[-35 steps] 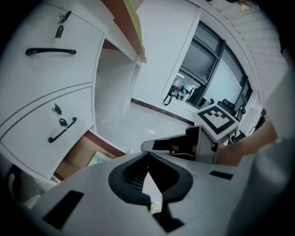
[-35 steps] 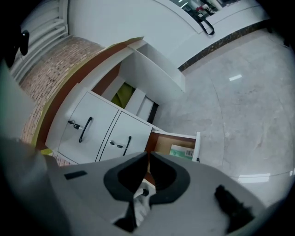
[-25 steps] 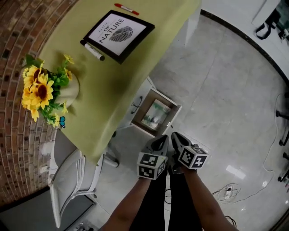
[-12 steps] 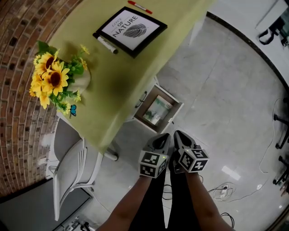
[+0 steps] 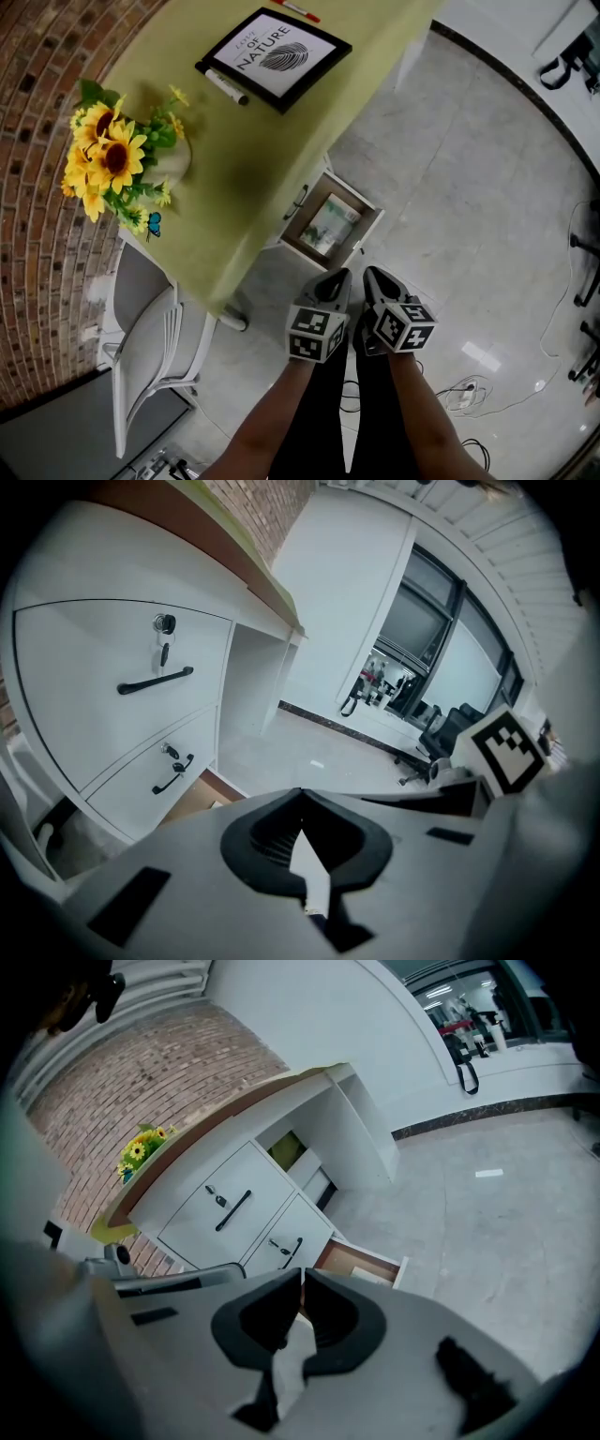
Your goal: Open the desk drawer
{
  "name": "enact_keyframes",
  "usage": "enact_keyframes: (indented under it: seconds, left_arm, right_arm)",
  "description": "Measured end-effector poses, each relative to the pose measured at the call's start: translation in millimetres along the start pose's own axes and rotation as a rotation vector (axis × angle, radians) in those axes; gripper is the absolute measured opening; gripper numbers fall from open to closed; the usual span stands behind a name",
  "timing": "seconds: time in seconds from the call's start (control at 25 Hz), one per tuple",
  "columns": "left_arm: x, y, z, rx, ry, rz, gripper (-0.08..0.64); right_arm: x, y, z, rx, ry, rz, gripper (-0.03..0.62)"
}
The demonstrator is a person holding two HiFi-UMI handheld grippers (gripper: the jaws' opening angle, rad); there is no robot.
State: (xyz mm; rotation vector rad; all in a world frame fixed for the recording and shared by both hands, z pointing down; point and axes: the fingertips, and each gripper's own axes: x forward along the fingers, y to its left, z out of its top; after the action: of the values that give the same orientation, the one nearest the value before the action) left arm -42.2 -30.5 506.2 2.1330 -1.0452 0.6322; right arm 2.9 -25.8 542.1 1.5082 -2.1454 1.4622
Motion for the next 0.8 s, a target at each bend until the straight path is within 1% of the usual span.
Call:
enact_keyframes:
  seconds: [0.2,0.48,0.64,0.8]
  left_arm:
    - [1,0,-1,-0.007,-0.003,-0.002,0.009]
    - [4,6,-6,-0.034,0.01,0.017,0.009]
    - [11,19,-10,-0.033,0.022,0.047,0.009]
    - [21,41,-17,-0.029,0.034,0.087,0.009]
  right_arm:
    - [2,0,0,0.014,-0.009,0.005,0.021]
    - [4,-1,5,0.056,-0.045,0.045,0.021]
    - [16,-4,6,0.087,-0.053,0.073,0.021]
    - [43,-9,0,0.116,-0.017,0.108,0.021]
